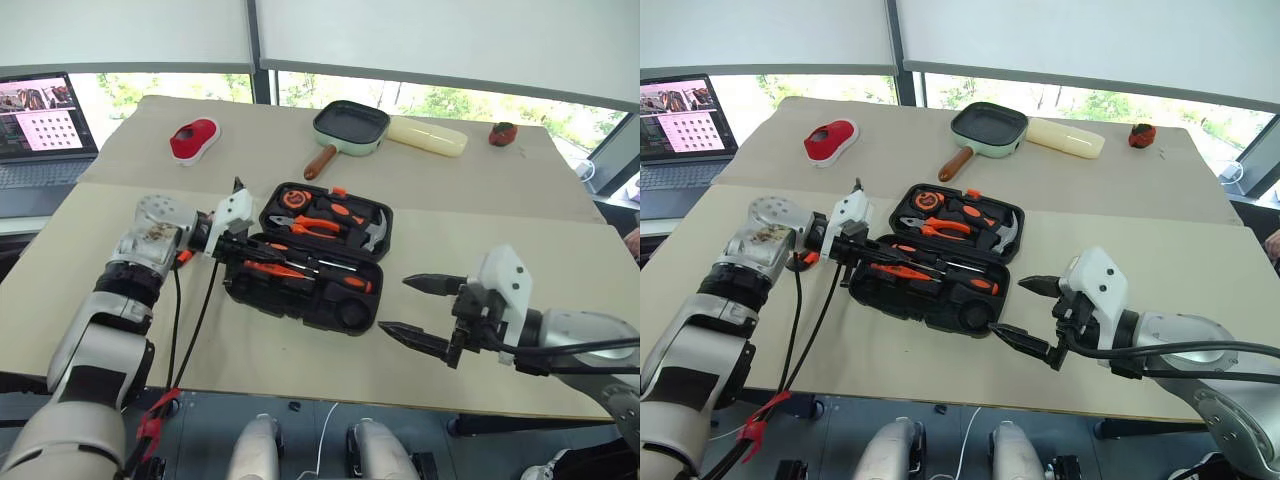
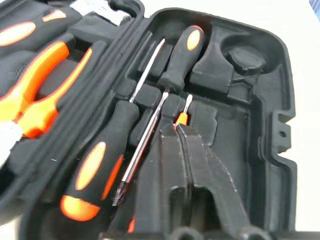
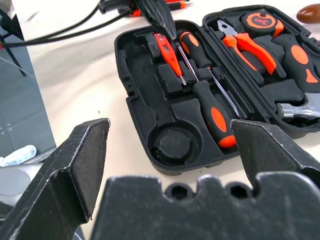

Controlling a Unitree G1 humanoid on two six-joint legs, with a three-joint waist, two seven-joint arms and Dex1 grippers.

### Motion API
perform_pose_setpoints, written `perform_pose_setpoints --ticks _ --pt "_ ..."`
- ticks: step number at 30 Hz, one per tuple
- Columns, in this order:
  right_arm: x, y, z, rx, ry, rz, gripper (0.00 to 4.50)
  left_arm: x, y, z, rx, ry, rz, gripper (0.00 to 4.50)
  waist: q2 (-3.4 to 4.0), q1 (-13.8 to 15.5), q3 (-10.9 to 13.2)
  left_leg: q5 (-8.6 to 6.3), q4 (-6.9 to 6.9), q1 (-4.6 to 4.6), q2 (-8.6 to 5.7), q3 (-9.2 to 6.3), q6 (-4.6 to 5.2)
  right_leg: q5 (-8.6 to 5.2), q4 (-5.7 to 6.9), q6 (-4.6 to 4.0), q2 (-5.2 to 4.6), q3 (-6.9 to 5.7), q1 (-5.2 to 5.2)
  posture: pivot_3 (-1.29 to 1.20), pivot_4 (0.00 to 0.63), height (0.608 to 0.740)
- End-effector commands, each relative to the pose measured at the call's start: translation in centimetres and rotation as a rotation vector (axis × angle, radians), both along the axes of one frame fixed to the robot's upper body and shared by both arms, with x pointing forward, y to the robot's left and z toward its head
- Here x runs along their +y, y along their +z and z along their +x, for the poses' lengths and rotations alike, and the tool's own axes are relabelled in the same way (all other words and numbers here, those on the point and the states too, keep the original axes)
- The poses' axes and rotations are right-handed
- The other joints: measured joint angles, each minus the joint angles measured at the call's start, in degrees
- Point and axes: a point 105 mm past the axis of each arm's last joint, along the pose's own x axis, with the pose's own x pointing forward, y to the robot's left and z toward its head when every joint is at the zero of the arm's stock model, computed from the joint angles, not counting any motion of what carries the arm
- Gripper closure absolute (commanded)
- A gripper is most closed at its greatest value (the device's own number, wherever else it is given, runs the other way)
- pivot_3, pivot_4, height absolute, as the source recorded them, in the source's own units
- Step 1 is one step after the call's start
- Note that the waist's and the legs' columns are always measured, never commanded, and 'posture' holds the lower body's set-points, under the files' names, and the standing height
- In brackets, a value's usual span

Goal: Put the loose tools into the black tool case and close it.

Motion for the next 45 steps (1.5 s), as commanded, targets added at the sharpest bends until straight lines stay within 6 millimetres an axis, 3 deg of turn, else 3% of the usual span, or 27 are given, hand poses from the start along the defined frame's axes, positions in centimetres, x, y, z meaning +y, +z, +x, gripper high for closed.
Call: perform_pose_setpoints --ticks 1,7,14,22,26,35,40,43,45 --pt "0.0 0.7 0.1 -0.043 0.005 -0.006 0.0 0.1 -0.2 0.4 -0.05 0.045 -0.011 4.46 0.0 0.02 0.0 0.0 0.0 -0.01 0.0 -0.01 0.0 0.0 0.0 -0.01 0.01 -0.01 0.0 0.0 0.15 0.74" --pt "0.2 0.8 0.0 -0.039 0.009 -0.002 0.0 0.1 -1.5 0.3 -0.058 0.07 -0.006 4.46 0.0 0.22 0.0 0.0 0.02 0.0 -0.01 -0.01 0.0 0.01 0.0 0.0 -0.01 -0.01 0.04 0.0 0.15 0.74" --pt "0.3 0.8 -0.1 -0.034 0.015 -0.002 0.0 -0.2 -1.1 0.4 -0.051 0.086 -0.056 4.46 0.0 0.32 0.0 0.0 0.02 0.01 -0.01 -0.01 0.0 0.01 0.0 0.0 -0.01 -0.01 0.04 0.0 0.15 0.74" --pt "0.5 0.7 -0.2 -0.028 0.022 0.001 0.0 0.3 -2.9 0.3 -0.021 0.102 -0.01 4.46 0.0 0.32 0.0 0.0 0.02 0.02 -0.01 -0.01 0.0 0.01 0.0 0.0 0.0 -0.01 0.05 0.0 0.15 0.74" --pt "0.5 0.8 -0.1 -0.029 0.024 0.0 0.0 0.7 -4.9 0.2 0.009 0.135 0.021 4.46 0.04 0.33 -0.1 0.0 0.02 0.07 -0.01 -0.01 0.0 0.01 -0.01 0.0 -0.01 -0.01 0.1 0.0 0.15 0.74" --pt "0.6 0.8 -0.2 -0.027 0.028 0.001 0.0 0.8 -5.4 -0.2 0.031 0.146 -0.008 4.46 0.11 0.27 -0.54 0.0 0.0 0.28 0.0 0.0 0.0 0.01 0.0 0.0 0.0 -0.01 0.3 0.0 0.15 0.74" --pt "0.8 1.1 0.0 -0.039 0.044 0.002 0.0 2.7 -3.5 0.2 -0.01 0.237 -0.04 4.46 0.12 -0.13 -0.55 0.0 -0.01 0.32 0.03 -0.01 0.0 0.01 0.0 -0.01 0.02 -0.01 0.31 0.0 0.15 0.74" --pt "1.2 2.0 1.0 -0.083 0.07 0.014 0.0 6.1 0.8 0.3 -0.077 0.399 -0.147 3.76 0.12 -1.18 -0.55 0.0 -0.03 0.32 0.1 0.02 0.0 0.03 0.02 -0.05 0.08 0.04 0.21 0.0 0.15 0.74" --pt "1.7 2.7 2.1 -0.101 0.096 0.038 0.0 9.5 3.6 -1.0 -0.136 0.573 -0.233 3.1 0.08 -2.59 -0.5 0.0 -0.1 0.27 0.21 -0.05 0.0 0.07 0.04 -0.11 0.18 0.15 0.04 0.0 0.15 0.74"
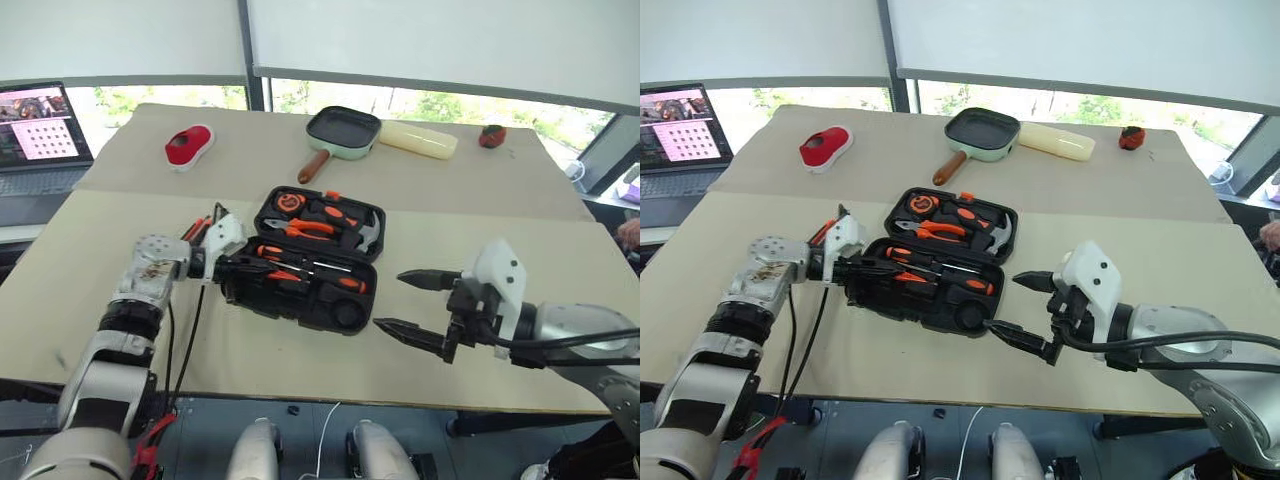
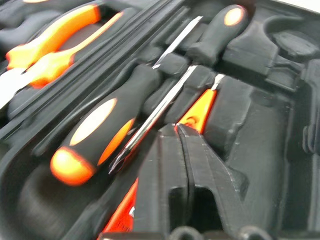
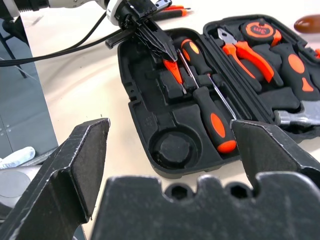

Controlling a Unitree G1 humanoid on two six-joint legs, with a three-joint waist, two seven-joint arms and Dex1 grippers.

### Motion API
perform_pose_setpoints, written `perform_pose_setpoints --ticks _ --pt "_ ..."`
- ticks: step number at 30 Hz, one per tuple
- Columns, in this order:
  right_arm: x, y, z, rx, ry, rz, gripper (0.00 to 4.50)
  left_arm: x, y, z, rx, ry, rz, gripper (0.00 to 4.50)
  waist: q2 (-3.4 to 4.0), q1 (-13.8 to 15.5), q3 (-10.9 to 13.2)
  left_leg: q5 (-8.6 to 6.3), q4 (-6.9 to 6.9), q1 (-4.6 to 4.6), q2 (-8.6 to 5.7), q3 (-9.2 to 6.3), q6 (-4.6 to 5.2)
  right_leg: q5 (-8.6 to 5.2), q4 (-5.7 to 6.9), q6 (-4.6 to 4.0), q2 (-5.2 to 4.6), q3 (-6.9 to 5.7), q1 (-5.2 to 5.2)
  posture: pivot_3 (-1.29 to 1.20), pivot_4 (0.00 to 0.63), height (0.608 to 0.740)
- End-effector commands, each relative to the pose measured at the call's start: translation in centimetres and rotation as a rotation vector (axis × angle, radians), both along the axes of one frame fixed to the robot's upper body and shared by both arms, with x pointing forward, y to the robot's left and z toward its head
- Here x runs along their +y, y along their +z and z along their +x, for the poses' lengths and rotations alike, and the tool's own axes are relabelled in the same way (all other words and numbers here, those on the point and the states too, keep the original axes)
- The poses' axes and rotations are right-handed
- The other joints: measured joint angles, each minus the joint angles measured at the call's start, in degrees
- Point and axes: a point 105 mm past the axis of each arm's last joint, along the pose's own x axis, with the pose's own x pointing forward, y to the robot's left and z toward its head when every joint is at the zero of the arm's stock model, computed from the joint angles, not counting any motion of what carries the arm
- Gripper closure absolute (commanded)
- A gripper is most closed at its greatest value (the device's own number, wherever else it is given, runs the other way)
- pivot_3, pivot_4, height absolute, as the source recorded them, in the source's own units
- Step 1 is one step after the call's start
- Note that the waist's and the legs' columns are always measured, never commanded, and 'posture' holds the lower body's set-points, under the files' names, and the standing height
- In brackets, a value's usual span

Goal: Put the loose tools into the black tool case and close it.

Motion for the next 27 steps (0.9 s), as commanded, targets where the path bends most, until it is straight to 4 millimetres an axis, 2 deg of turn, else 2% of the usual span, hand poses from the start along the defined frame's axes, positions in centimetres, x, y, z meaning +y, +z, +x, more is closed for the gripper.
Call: perform_pose_setpoints --ticks 1,4,7,8,10,11,15,19,22,27 --pt "0.8 1.8 1.6 -0.067 0.05 0.045 0.0 5.7 6.1 -1.9 -0.151 0.313 -0.143 2.65 -0.01 -0.86 0.03 0.0 -0.05 0.0 0.11 -0.11 0.0 0.02 0.0 -0.04 0.07 0.06 -0.1 0.0 0.15 0.74" --pt "1.4 1.9 2.2 -0.058 0.11 0.059 0.0 8.8 5.7 -4.8 -0.16 0.535 -0.184 1.56 0.02 -0.5 0.03 0.0 -0.19 0.01 0.04 -0.3 -0.01 0.0 -0.01 -0.03 -0.02 -0.07 -0.05 0.0 0.15 0.74" --pt "1.8 1.8 2.7 -0.055 0.15 0.054 0.0 10.1 4.4 -7.7 -0.139 0.677 -0.191 0.59 0.01 0.15 0.05 -0.01 -0.19 0.02 -0.09 -0.19 -0.01 -0.06 -0.03 0.08 -0.31 -0.03 -0.01 0.0 0.15 0.74" --pt "2.0 1.7 2.9 -0.054 0.168 0.049 0.0 10.5 3.5 -8.8 -0.132 0.725 -0.176 0.12 -0.04 0.7 0.05 -0.01 -0.14 0.01 -0.12 -0.18 -0.01 -0.05 -0.04 0.11 -0.33 -0.08 0.02 0.0 0.15 0.74" --pt "2.5 1.5 3.1 -0.051 0.208 0.042 0.0 10.9 2.2 -10.4 -0.111 0.804 -0.161 0.02 -0.07 1.17 0.04 -0.01 -0.06 0.01 -0.1 -0.11 -0.01 0.0 -0.1 0.14 -0.35 -0.06 0.05 0.0 0.15 0.74" --pt "2.7 1.5 3.2 -0.052 0.221 0.04 0.0 10.9 1.8 -10.5 -0.105 0.826 -0.155 0.02 -0.08 1.53 0.03 -0.01 -0.03 0.01 -0.11 -0.09 -0.02 0.0 -0.09 0.14 -0.38 -0.09 0.06 0.0 0.15 0.74" --pt "3.0 1.5 3.4 -0.055 0.251 0.037 0.0 10.3 1.8 -9.3 -0.096 0.832 -0.153 0.02 -0.09 2.82 0.04 0.09 -0.03 0.01 -0.11 0.06 -0.11 0.05 -0.08 -0.03 -0.28 -0.31 0.03 0.0 0.15 0.74" --pt "3.2 1.6 3.1 -0.06 0.262 0.037 0.0 10.7 2.0 -5.8 -0.078 0.83 -0.106 0.02 -0.1 2.89 0.03 0.12 -0.04 0.02 -0.13 0.08 -0.12 0.06 -0.07 -0.05 -0.27 -0.3 0.05 0.0 0.15 0.74" --pt "3.3 1.5 2.7 -0.063 0.256 0.04 0.0 10.3 2.1 -3.4 -0.055 0.812 -0.099 0.02 -0.1 2.58 0.02 0.13 -0.07 0.01 -0.13 0.13 -0.12 0.08 -0.08 -0.06 -0.21 -0.23 0.03 0.0 0.15 0.74" --pt "3.5 1.5 1.6 -0.062 0.244 0.058 0.0 9.0 0.5 0.1 0.004 0.754 -0.016 0.02 -0.11 2.23 0.03 0.12 -0.17 -0.02 -0.13 0.18 -0.11 0.08 -0.08 -0.05 -0.19 -0.19 -0.04 0.0 0.15 0.74"
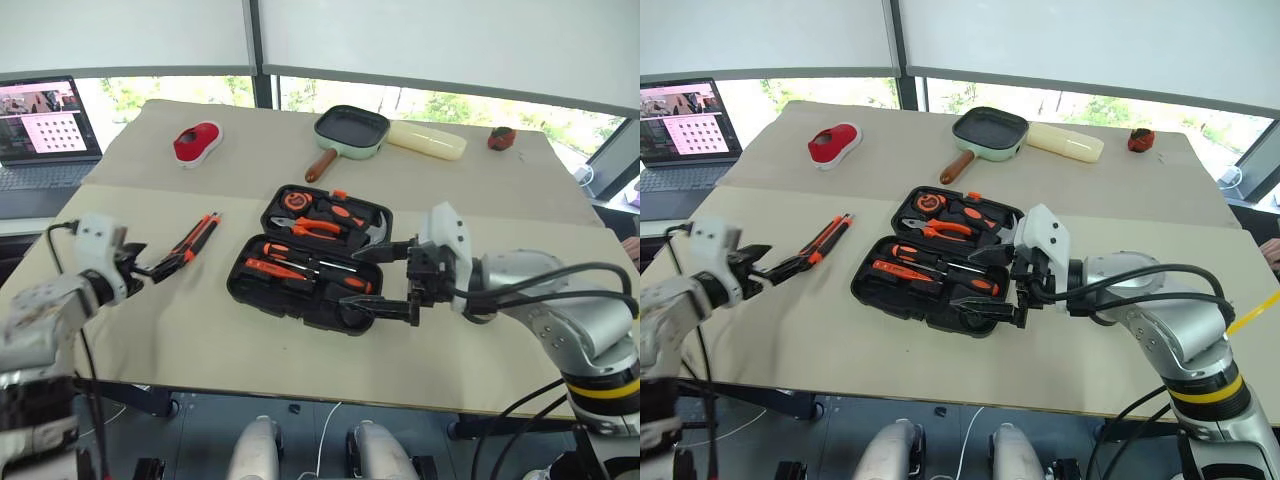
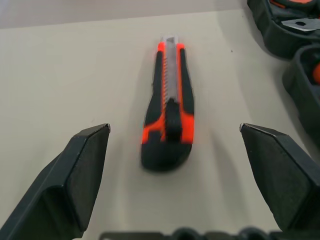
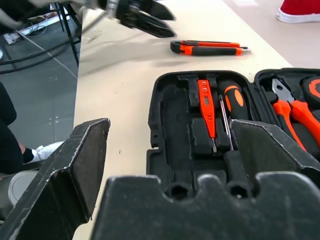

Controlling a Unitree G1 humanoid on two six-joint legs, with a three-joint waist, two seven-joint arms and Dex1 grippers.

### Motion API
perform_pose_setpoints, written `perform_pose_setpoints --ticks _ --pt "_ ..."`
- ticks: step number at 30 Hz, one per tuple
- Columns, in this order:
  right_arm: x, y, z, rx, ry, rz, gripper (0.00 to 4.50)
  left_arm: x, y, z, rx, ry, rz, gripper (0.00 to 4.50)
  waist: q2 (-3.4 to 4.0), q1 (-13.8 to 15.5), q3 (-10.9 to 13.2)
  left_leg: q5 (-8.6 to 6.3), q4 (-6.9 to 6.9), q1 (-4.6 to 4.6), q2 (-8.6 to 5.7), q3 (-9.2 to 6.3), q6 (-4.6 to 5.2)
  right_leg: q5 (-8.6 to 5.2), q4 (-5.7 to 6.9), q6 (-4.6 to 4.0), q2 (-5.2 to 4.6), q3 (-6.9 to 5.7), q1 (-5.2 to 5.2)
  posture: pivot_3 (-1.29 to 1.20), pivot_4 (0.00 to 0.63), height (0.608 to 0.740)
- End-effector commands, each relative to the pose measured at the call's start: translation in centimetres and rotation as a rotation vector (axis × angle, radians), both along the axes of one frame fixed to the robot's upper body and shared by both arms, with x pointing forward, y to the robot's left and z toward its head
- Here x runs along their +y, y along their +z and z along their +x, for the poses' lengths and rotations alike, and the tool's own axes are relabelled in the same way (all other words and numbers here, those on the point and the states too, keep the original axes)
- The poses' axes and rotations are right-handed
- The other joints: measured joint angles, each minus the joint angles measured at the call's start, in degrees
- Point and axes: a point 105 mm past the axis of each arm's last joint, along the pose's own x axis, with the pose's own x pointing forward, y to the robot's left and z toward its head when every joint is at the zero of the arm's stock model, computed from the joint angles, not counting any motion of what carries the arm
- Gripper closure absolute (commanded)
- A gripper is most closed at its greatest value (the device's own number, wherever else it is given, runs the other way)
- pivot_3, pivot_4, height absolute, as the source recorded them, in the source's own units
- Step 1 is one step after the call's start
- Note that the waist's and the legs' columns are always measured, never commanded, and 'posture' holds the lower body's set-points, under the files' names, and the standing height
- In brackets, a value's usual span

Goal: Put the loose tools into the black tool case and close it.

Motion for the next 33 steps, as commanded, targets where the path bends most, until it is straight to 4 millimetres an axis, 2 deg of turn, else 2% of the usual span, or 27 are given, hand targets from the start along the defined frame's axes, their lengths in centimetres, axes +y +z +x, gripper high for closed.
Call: perform_pose_setpoints --ticks 1,7,10,15,18,20,23,26,28,30,33 --pt "0.0 1.0 -1.2 -0.042 -0.009 0.025 0.0 -0.2 -0.7 2.2 0.038 -0.019 0.064 0.02 0.0 0.02 0.0 0.0 0.0 0.0 0.0 0.0 0.0 0.0 0.01 0.0 0.01 -0.01 0.0 0.0 0.15 0.74" --pt "-0.5 0.8 -1.5 -0.036 -0.057 0.022 0.0 0.4 -1.9 3.7 0.079 0.018 0.061 0.02 0.0 -0.05 0.0 0.0 0.0 0.0 0.01 0.01 0.0 0.0 0.0 0.0 0.02 0.0 0.0 0.0 0.15 0.74" --pt "-0.8 0.7 -1.5 -0.033 -0.081 0.025 0.0 0.6 -2.2 4.0 0.086 0.032 0.042 0.7 0.0 0.02 0.0 0.0 0.01 0.0 0.0 0.02 0.0 0.0 0.01 0.0 0.01 0.0 0.01 0.0 0.15 0.74" --pt "-0.9 0.4 -1.4 -0.03 -0.094 0.024 0.0 0.4 -2.4 4.1 0.081 0.032 0.011 2.56 0.0 0.06 0.0 0.0 0.01 0.0 0.0 0.02 0.0 -0.01 0.01 0.01 0.0 0.0 0.02 0.0 0.15 0.74" --pt "-1.0 0.4 -1.3 -0.033 -0.097 0.017 0.0 0.3 -1.2 4.1 0.033 0.017 -0.005 2.69 -0.01 0.05 0.0 0.0 0.02 0.0 -0.01 0.02 0.0 0.0 0.01 0.01 0.0 0.0 0.02 0.0 0.15 0.74" --pt "-1.1 0.4 -1.2 -0.036 -0.099 0.012 0.0 -0.3 0.5 4.3 -0.045 -0.023 -0.003 2.69 -0.01 0.04 0.0 0.0 0.02 0.0 0.0 0.02 0.0 0.0 0.01 0.01 0.0 0.0 0.01 0.0 0.15 0.74" --pt "-1.5 0.3 -1.2 -0.032 -0.105 -0.004 0.0 -3.9 4.6 3.2 -0.203 -0.277 -0.011 2.69 -0.06 0.19 0.04 0.0 0.02 -0.05 0.0 0.01 0.0 0.0 0.0 0.01 0.0 0.0 -0.01 0.0 0.15 0.74" --pt "-2.1 -0.1 -1.6 -0.01 -0.097 -0.035 0.0 -8.2 6.7 0.5 -0.249 -0.592 0.025 2.69 -0.11 0.46 0.07 0.0 0.06 -0.18 0.0 0.0 0.0 0.0 -0.04 0.01 -0.04 -0.05 -0.04 0.0 0.15 0.74" --pt "-2.5 -0.3 -1.9 0.003 -0.096 -0.05 0.0 -9.9 6.7 -0.9 -0.221 -0.741 0.062 2.69 -0.09 0.36 0.06 0.0 0.08 -0.21 -0.02 0.0 0.0 0.0 -0.07 0.02 -0.06 -0.04 -0.03 0.0 0.15 0.74" --pt "-3.0 -0.7 -2.1 0.011 -0.111 -0.064 0.0 -11.6 5.1 -2.6 -0.151 -0.982 0.222 2.69 -0.06 0.32 0.04 0.0 0.06 -0.14 -0.03 0.03 0.0 -0.01 -0.06 0.02 -0.05 0.0 -0.01 0.0 0.15 0.74" --pt "-3.3 -0.8 -2.2 0.017 -0.136 -0.061 0.0 -12.2 3.0 -2.9 -0.099 -1.185 0.425 2.69 0.02 0.34 0.03 0.0 0.03 -0.03 -0.01 0.07 0.0 -0.02 -0.04 -0.01 -0.01 0.02 0.02 0.0 0.15 0.74"
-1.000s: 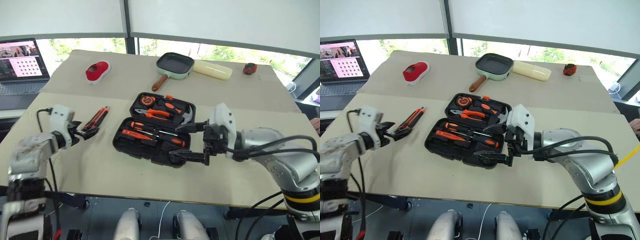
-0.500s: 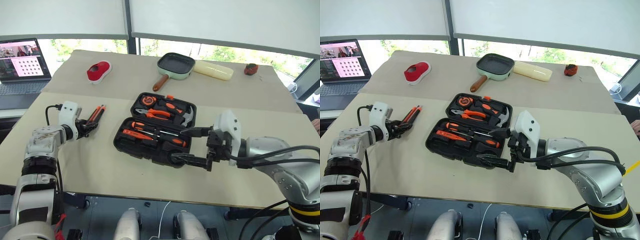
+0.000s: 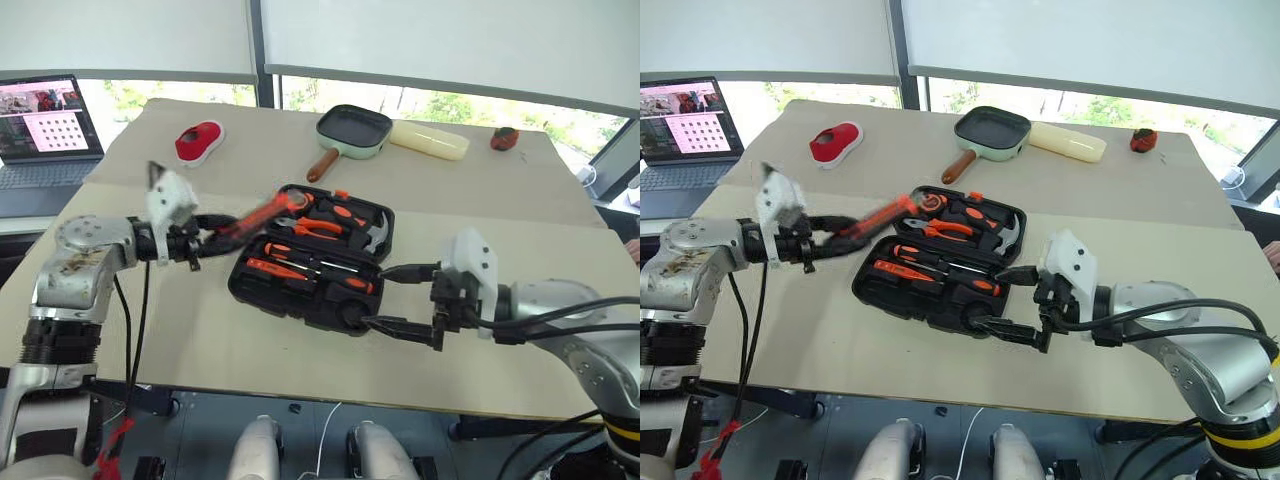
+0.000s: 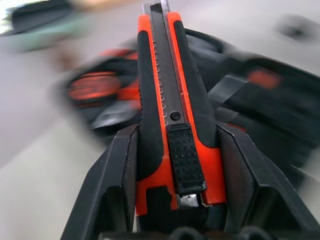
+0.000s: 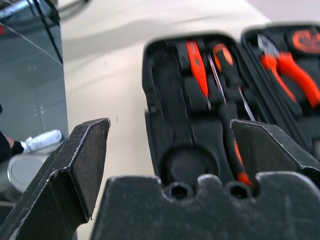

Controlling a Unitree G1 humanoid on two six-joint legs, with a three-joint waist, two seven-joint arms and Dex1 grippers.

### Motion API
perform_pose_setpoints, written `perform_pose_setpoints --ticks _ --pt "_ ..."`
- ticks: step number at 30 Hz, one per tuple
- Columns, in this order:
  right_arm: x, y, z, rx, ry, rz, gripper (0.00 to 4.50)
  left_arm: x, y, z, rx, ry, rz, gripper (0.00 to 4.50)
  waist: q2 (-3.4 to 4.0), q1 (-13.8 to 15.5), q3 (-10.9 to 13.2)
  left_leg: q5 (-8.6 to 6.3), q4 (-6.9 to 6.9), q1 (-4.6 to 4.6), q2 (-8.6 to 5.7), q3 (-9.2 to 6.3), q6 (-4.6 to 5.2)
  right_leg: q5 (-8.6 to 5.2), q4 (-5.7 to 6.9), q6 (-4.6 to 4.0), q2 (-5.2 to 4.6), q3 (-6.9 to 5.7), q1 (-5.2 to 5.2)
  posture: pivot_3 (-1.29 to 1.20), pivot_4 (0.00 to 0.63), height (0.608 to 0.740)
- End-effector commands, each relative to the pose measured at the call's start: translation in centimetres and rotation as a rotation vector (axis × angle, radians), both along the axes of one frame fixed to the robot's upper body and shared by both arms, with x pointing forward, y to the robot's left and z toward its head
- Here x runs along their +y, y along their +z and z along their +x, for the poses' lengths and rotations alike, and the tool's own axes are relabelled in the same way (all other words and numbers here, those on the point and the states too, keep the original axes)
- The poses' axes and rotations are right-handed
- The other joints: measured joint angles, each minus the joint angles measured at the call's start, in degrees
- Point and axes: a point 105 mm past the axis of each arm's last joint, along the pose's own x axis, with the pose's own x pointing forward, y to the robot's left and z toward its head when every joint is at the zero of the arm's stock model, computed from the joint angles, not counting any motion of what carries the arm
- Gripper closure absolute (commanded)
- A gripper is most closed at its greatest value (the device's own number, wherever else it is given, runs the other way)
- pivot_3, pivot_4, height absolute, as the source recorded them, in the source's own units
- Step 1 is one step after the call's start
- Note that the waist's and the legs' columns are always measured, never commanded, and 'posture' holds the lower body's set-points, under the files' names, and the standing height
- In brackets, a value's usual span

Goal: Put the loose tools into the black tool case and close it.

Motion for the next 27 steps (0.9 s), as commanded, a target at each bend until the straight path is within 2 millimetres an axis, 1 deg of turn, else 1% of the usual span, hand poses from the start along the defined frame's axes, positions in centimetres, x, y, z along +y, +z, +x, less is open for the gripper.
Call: perform_pose_setpoints --ticks 1,5,9,15,25,27 --pt "0.1 1.0 -0.6 -0.047 0.002 0.014 0.0 -0.6 -1.5 -0.1 -0.061 -0.222 0.221 2.69 0.0 0.02 0.01 0.0 0.0 0.0 0.01 0.0 0.0 0.0 0.0 -0.01 0.03 0.01 -0.01 0.0 0.15 0.74" --pt "0.0 0.8 -0.9 -0.05 -0.029 0.021 0.0 -1.1 -1.9 1.3 -0.099 -0.346 0.313 2.69 -0.02 0.03 0.02 0.01 0.05 -0.1 0.04 -0.03 0.01 -0.01 -0.02 -0.01 0.08 0.01 -0.05 0.0 0.15 0.74" --pt "-0.2 0.7 -1.2 -0.05 -0.067 0.027 0.0 -1.7 -2.0 2.3 -0.132 -0.416 0.355 2.69 -0.02 0.05 0.02 -0.01 0.11 -0.21 -0.02 -0.04 0.05 -0.02 -0.1 0.07 0.03 0.01 -0.05 0.0 0.15 0.74" --pt "-0.5 0.5 -1.7 -0.054 -0.122 0.031 0.0 -2.5 -2.5 2.4 -0.157 -0.508 0.395 2.69 -0.03 -0.1 0.02 -0.03 0.1 -0.22 0.0 -0.06 0.07 -0.02 -0.09 0.1 0.03 0.02 -0.06 0.0 0.15 0.74" --pt "-0.6 0.6 -2.0 -0.058 -0.153 0.027 0.0 -1.9 -3.7 2.8 -0.126 -0.505 0.427 2.69 -0.03 -0.12 0.02 -0.03 0.14 -0.22 -0.01 -0.13 0.07 -0.02 -0.06 0.1 0.04 0.0 -0.03 0.0 0.15 0.74" --pt "-0.5 0.4 -2.0 -0.054 -0.146 0.022 0.0 -1.7 -3.6 3.0 -0.122 -0.487 0.422 1.68 -0.03 -0.11 0.02 -0.03 0.15 -0.21 -0.01 -0.13 0.07 -0.02 -0.06 0.1 0.04 0.0 -0.03 0.0 0.15 0.74"
